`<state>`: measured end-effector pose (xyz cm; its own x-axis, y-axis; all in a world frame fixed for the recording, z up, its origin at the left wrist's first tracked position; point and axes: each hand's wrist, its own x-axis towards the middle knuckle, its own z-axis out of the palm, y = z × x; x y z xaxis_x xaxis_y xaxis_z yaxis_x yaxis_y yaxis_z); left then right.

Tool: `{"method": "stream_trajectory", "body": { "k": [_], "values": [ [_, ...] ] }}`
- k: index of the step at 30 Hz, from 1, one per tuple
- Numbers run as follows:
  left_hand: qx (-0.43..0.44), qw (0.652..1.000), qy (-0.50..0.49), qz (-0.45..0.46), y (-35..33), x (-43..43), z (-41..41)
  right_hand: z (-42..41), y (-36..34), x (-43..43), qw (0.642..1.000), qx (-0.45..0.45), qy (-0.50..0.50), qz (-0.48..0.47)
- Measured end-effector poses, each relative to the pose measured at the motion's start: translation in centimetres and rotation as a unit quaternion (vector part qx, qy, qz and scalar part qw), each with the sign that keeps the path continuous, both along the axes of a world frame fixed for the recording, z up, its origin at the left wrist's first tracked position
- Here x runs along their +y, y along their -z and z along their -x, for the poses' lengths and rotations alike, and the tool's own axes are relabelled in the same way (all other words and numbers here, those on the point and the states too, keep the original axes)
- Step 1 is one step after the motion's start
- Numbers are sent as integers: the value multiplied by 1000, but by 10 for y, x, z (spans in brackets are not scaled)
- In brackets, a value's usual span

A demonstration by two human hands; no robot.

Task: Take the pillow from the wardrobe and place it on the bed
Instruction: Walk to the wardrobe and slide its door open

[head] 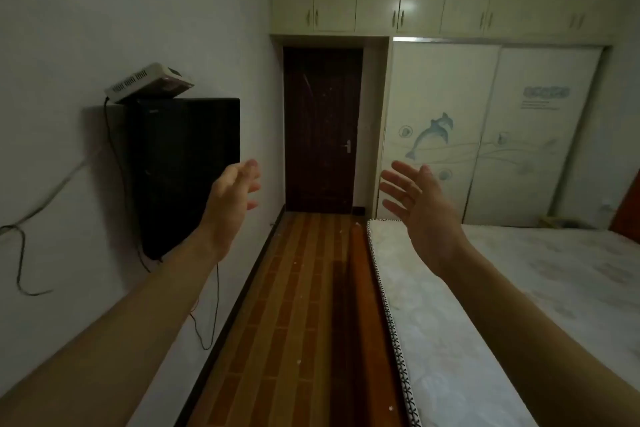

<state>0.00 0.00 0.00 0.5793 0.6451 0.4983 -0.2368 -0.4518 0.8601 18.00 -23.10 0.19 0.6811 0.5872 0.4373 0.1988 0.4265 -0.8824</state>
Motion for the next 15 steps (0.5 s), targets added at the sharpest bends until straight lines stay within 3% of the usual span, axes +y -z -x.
{"method": "stream_trajectory", "body": {
  "k": [8, 15],
  "values": [
    [-12, 1000, -2, 20, 1, 52, -14, -17, -1, 65, 1000, 25, -12, 7],
    [-5, 999, -11, 33, 5, 97, -80, -76, 15, 114, 999, 48, -12, -2]
  ]
}}
